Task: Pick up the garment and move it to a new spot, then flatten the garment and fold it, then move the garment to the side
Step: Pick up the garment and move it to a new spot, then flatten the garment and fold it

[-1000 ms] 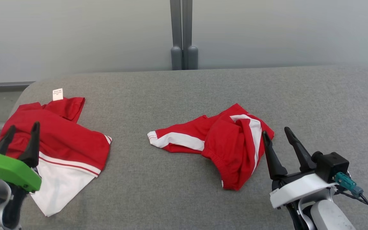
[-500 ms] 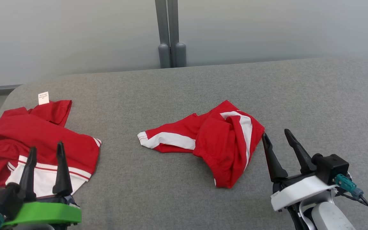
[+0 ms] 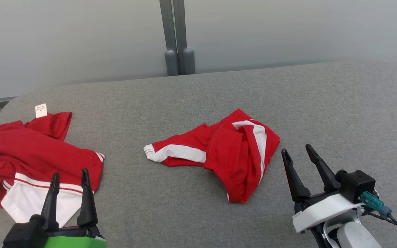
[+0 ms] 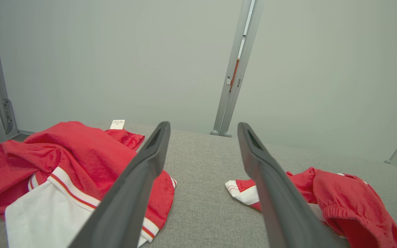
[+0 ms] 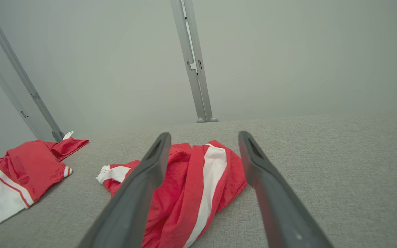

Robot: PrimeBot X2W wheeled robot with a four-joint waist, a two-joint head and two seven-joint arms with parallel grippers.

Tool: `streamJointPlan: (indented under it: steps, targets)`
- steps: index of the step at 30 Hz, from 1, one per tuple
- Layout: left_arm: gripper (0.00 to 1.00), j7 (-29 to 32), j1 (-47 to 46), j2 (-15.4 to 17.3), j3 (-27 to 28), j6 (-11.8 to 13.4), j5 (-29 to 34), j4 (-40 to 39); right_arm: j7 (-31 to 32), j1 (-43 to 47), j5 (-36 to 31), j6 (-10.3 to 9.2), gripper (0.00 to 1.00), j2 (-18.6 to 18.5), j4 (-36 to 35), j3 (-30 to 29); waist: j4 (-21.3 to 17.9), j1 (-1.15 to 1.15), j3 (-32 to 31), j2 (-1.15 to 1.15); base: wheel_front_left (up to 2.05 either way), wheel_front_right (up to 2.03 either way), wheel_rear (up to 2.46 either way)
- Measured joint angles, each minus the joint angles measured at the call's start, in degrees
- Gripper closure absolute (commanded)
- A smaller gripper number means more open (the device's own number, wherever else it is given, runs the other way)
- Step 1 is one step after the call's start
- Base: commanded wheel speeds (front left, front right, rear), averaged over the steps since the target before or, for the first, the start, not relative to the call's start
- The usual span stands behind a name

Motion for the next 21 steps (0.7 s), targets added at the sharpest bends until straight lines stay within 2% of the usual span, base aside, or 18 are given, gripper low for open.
streamJointPlan:
  steps: [6, 12, 15, 21]
  targets:
    - [0.0, 0.0, -0.1, -0.9, 1.5, -1.7, 2.0, 0.9, 0.0, 0.0, 0.1, 0.0, 0.0, 0.0, 0.0, 0.1, 0.7, 0.0, -0.3, 0.0, 0.0, 0.0, 0.0]
    - [0.0, 0.0, -0.1, -1.4, 1.5, -2.3, 2.5, 1.6, 0.0, -0.3, 0.1, 0.0, 0.0, -0.3, 0.2, 2.0, 2.1, 0.0, -0.6, 0.0, 0.0, 0.0, 0.0]
    - [0.0, 0.0, -0.1, -1.5, 1.5, -2.5, 2.5, 2.2, 0.0, -1.9, -1.6, 0.0, 0.0, -0.8, 1.3, 5.3, 3.0, 0.0, -0.9, 0.0, 0.0, 0.0, 0.0]
    - [0.0, 0.0, -0.2, -1.6, 0.9, -2.8, 2.1, 3.2, 3.3, -8.5, -2.1, 0.01, 0.0, -0.2, 10.8, 13.5, 5.5, 0.0, -1.4, 0.0, 0.0, 0.0, 0.0]
